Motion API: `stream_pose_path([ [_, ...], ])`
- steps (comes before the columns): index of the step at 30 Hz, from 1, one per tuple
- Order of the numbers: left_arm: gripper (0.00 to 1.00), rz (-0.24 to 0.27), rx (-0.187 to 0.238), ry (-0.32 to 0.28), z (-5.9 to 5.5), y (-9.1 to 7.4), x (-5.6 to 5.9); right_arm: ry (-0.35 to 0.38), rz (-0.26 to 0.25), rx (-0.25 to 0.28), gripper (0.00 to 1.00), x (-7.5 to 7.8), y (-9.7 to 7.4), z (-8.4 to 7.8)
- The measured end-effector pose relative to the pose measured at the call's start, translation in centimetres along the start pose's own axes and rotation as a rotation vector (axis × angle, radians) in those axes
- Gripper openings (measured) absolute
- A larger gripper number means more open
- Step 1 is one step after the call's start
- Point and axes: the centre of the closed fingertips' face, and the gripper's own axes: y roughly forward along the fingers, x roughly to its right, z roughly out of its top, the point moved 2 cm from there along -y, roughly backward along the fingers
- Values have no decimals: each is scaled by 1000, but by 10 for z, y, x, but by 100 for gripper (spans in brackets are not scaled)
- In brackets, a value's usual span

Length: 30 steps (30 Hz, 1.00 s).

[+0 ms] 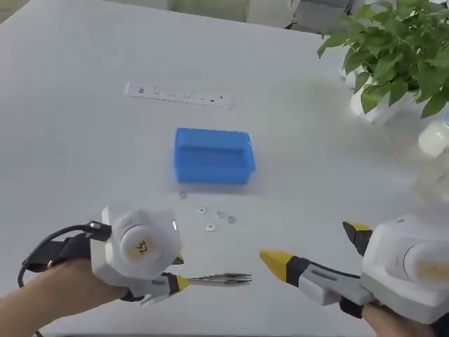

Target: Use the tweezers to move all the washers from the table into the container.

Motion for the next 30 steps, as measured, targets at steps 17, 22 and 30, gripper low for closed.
stream_pose_path([
  [17,3,-52,-73,9,-22,34,-2,-42,69,-52,94,-17,12,-2],
  [22,0,-52,-77,10,-23,36,-5,-45,74,-60,93,-20,16,-3],
  [30,0,-56,-57,64,-21,37,-4,-45,95,-75,93,-25,20,-5],
])
